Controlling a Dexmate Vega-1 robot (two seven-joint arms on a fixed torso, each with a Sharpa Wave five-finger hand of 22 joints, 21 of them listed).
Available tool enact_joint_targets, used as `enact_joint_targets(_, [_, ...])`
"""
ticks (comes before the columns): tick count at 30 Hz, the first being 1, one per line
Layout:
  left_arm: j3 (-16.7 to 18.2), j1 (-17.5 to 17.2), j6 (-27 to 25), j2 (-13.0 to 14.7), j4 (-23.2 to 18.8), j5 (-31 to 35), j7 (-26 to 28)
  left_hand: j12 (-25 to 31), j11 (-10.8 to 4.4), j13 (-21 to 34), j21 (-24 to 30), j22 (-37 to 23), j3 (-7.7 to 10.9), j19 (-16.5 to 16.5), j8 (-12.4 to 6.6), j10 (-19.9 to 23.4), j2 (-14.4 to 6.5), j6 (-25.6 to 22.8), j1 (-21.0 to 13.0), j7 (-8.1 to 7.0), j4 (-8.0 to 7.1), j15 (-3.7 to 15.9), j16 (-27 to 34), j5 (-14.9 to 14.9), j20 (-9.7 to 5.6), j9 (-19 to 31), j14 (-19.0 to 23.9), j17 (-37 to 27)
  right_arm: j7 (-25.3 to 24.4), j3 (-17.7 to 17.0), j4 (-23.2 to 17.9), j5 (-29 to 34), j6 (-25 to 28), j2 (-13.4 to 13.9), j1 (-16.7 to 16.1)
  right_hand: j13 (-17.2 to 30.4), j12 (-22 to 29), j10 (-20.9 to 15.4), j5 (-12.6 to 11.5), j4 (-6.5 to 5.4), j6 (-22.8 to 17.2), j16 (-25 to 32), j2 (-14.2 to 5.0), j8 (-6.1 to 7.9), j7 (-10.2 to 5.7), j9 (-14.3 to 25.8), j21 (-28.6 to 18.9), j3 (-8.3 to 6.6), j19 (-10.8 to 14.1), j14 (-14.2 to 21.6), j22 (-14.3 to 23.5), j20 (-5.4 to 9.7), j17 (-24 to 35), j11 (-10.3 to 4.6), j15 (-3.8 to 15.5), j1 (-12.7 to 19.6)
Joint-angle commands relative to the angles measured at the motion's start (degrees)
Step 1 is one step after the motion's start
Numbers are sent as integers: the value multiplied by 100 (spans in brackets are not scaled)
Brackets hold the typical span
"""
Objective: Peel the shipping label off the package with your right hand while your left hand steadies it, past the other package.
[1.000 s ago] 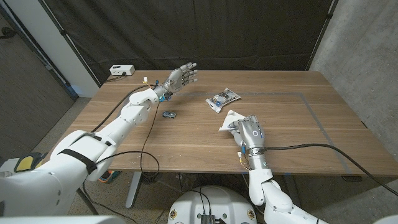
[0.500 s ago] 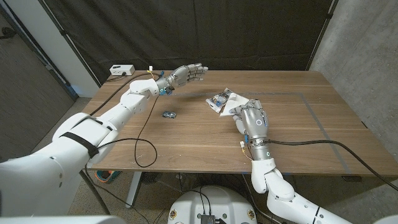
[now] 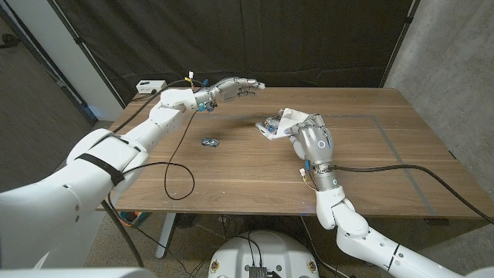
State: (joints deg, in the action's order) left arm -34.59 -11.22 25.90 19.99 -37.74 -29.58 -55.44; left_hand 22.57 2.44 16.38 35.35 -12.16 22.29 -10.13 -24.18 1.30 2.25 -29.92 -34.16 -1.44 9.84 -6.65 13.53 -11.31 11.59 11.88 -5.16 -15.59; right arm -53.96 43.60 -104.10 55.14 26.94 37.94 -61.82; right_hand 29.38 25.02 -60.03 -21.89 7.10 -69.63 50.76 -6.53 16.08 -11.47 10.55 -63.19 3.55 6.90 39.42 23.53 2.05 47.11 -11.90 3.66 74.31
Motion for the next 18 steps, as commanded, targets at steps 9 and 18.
enact_joint_targets(9, [-337,-348,78,860,-1999,959,821,132,-168,76,43,-44,219,-728,-394,204,180,-844,-1056,117,21,-7,16,11,55,113,43,-21,95,-61,234,229,-96,94,253,65,56,-39,0,-21,-77,46,4,-55,3,22,-124,23,-51,-19,19,186,39,1,942,9])
enact_joint_targets(18, [-366,-638,-66,1167,-2880,1416,1584,193,-234,89,110,-70,252,-609,-445,321,207,-1003,-1247,102,-16,5,61,23,38,98,155,-36,83,-49,260,309,-116,148,295,103,58,-31,-1,-24,-120,41,16,-102,2,23,-212,31,-78,-40,16,212,58,-2,943,4])
